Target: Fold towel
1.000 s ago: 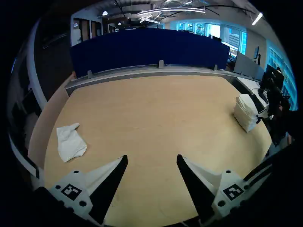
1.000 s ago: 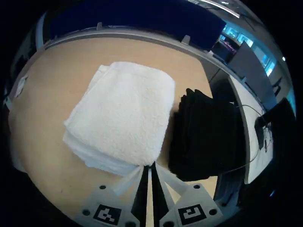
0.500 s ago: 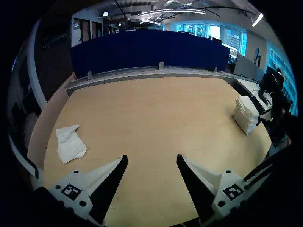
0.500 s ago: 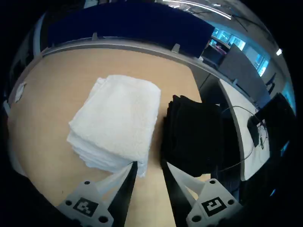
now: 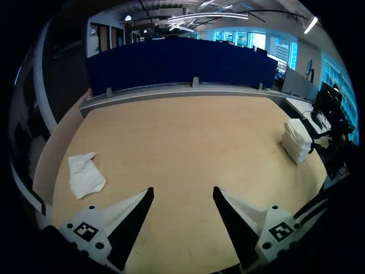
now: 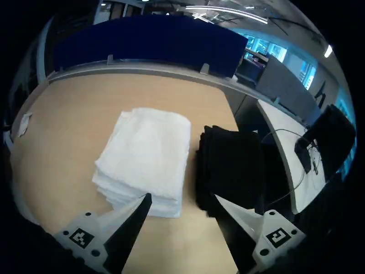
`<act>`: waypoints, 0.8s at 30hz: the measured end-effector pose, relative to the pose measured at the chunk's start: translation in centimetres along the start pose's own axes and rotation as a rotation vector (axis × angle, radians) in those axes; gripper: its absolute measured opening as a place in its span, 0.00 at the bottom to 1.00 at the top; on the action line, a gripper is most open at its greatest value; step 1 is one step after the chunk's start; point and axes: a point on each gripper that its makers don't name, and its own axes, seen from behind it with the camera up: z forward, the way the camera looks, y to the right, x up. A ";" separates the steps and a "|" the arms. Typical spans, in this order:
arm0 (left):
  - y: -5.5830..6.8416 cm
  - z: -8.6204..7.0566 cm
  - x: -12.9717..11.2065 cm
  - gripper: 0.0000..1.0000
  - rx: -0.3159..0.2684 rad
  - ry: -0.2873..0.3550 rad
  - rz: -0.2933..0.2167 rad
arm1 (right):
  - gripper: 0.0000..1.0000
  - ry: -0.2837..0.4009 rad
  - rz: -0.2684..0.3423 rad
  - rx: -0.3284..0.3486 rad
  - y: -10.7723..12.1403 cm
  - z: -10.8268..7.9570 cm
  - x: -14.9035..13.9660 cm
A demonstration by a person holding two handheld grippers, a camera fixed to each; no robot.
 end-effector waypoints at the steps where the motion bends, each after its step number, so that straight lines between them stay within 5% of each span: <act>1: -0.1 0.0 0.1 0.96 0.001 0.003 -0.002 | 0.99 0.018 0.002 0.000 -0.2 -0.2 0.4; 11: -1.0 -0.1 0.8 0.96 0.001 0.028 -0.020 | 1.00 0.217 0.059 -0.043 -1.6 -2.3 5.3; 24: -1.9 -0.1 2.6 0.96 0.000 0.076 -0.012 | 1.00 0.493 0.188 -0.031 -4.6 -7.6 12.1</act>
